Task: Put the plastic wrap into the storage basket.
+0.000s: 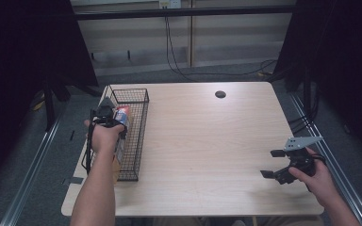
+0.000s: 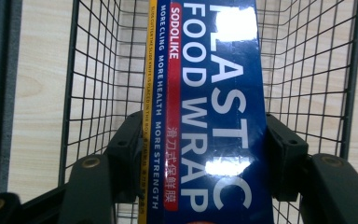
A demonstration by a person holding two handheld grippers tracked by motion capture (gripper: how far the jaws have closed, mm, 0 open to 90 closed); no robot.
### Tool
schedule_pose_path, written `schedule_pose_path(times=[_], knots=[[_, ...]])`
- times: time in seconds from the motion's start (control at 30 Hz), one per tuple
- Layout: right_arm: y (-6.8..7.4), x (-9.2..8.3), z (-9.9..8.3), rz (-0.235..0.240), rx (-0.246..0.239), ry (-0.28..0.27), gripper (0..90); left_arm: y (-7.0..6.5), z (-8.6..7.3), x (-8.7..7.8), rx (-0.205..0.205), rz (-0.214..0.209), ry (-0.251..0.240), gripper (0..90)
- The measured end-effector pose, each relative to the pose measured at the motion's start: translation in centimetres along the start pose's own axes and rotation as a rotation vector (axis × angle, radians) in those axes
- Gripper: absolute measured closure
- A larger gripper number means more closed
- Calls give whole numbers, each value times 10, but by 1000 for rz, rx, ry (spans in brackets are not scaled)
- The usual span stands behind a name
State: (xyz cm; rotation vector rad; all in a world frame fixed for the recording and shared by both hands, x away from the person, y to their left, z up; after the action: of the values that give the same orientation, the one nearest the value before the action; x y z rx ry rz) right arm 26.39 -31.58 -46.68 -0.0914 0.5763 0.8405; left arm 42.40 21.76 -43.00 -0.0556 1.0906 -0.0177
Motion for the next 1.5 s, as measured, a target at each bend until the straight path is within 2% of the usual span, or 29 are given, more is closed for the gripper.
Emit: schedule_pose_path(times=[0.2, 0.23, 0.27, 0.33, 0.4, 0.67, 0.73, 0.77, 0.8, 0.83, 1.07, 1.13, 1.27, 1.4, 1.5], knots=[[1, 2, 4, 3, -8, -7, 56, 1, -1, -2, 15, -11, -5, 396], [1, 2, 4, 3, -8, -7, 56, 0, -1, -4, -3, -22, -15, 396], [1, 5, 5, 15, -10, -6, 57, -1, -2, -5, 1, -24, -21, 387], [1, 6, 4, 10, -12, 1, 57, -1, -2, -8, 21, -29, -24, 387], [2, 6, 4, 14, -11, 6, 57, -1, -2, -11, 21, -31, -29, 389], [3, 5, 7, 14, -12, -7, 57, -1, 0, -29, 40, -56, -87, 350], [3, 6, 7, 18, -14, -5, 57, -3, 2, -34, 49, -80, -105, 349], [3, 7, 7, 17, -13, -4, 57, -5, 3, -37, 26, -102, -119, 341], [3, 7, 7, 17, -13, -4, 57, -6, 4, -38, 37, -109, -125, 341], [3, 7, 7, 18, -11, -6, 57, -11, 6, -42, 65, -118, -143, 328], [4, 7, 7, 17, -15, -5, 57, -26, 7, -48, 102, -172, -185, 291], [5, 7, 7, 22, -19, -6, 57, -36, 6, -49, 133, -200, -198, 273], [4, 7, 7, 21, -19, -5, 57, -45, 6, -50, 151, -225, -214, 241], [4, 6, 7, 19, -13, -8, 57, -62, 3, -50, 168, -280, -246, 216], [4, 6, 7, 19, -13, -8, 57, -70, 1, -50, 183, -299, -251, 208]])
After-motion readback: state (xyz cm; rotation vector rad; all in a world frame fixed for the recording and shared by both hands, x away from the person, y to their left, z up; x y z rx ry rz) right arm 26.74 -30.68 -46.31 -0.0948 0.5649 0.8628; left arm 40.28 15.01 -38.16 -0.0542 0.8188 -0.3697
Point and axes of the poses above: each handheld gripper's, and its own axes: x roughly forward along the jaws, z roughly out of its top, y roughly to its left, the point moved 3 cm from there along x, roughly forward along the jaws, and after that the axes turned 12 degrees about -y, right-handed, at the moved point
